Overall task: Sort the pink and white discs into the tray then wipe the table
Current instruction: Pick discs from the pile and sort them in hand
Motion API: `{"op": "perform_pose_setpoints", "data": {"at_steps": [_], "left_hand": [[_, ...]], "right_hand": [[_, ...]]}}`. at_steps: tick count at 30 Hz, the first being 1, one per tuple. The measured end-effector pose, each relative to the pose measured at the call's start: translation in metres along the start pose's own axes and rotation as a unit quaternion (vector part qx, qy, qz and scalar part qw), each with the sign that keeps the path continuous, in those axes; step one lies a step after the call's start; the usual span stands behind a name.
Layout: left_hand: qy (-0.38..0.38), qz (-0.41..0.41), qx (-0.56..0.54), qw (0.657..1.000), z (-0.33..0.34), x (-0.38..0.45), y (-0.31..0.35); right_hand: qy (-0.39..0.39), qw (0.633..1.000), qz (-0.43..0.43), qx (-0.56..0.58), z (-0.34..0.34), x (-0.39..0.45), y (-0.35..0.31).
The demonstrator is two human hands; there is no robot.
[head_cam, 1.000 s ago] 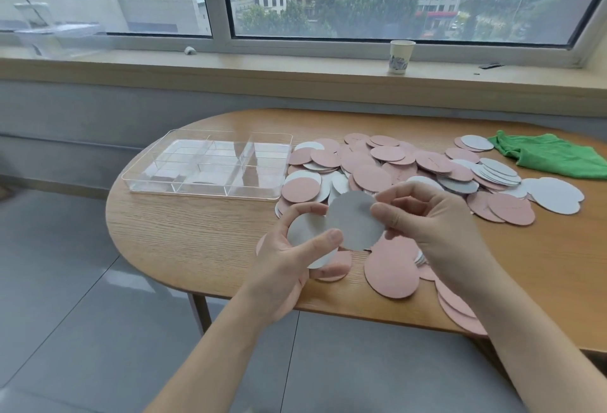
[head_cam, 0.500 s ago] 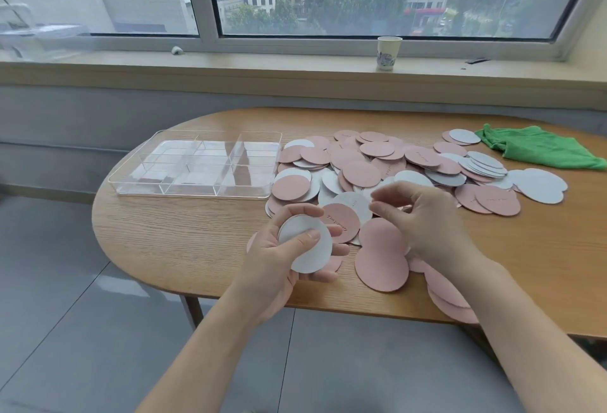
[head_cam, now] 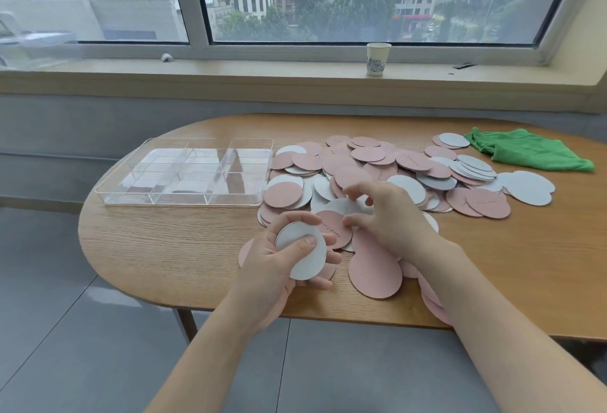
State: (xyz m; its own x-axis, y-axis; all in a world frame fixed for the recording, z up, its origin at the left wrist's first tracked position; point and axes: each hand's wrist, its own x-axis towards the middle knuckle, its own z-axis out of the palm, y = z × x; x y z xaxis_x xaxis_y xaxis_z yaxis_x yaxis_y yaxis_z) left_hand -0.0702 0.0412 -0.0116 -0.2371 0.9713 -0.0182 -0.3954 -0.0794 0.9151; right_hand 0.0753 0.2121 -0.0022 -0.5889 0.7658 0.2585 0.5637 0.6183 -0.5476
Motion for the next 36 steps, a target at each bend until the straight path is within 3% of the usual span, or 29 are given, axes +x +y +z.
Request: {"op": "perform_pose_setpoints", "data": {"at_steps": [4,8,14,16,19,21,26,32,36], "left_hand": [[-0.002,-0.004,-0.007,1.000,-0.002,0.001,-0.001],[0.001,-0.005,-0.009,1.000,-0.003,0.002,-0.002],[0.005,-0.011,-0.006,1.000,-0.001,0.001,0.001],[0.012,-0.013,-0.004,1.000,0.002,0.000,0.003],[0.025,-0.007,0.000,1.000,0.003,0.000,0.004],[0.027,-0.002,-0.002,1.000,0.002,0.000,0.003],[0.013,0.007,-0.032,0.999,0.003,-0.001,0.004],[-0.002,0.000,-0.014,1.000,0.002,-0.003,0.001],[-0.007,0.000,-0.001,1.000,0.001,-0.001,0.002]], "right_hand": [[-0.003,0.997,0.052,0.057,0.002,0.004,-0.002],[0.049,0.981,0.094,0.162,0.000,0.006,0.003],[0.092,0.943,0.085,0.308,-0.027,0.005,0.005],[0.073,0.918,0.070,0.383,-0.038,-0.003,-0.001],[-0.014,0.882,0.055,0.468,-0.048,-0.018,-0.016],[-0.062,0.881,0.054,0.465,-0.049,-0.028,-0.025],[-0.119,0.919,0.034,0.373,-0.025,-0.043,-0.041],[-0.046,0.935,0.058,0.347,-0.017,-0.042,-0.033],[0.033,0.961,0.079,0.262,-0.034,-0.030,-0.002]]}}
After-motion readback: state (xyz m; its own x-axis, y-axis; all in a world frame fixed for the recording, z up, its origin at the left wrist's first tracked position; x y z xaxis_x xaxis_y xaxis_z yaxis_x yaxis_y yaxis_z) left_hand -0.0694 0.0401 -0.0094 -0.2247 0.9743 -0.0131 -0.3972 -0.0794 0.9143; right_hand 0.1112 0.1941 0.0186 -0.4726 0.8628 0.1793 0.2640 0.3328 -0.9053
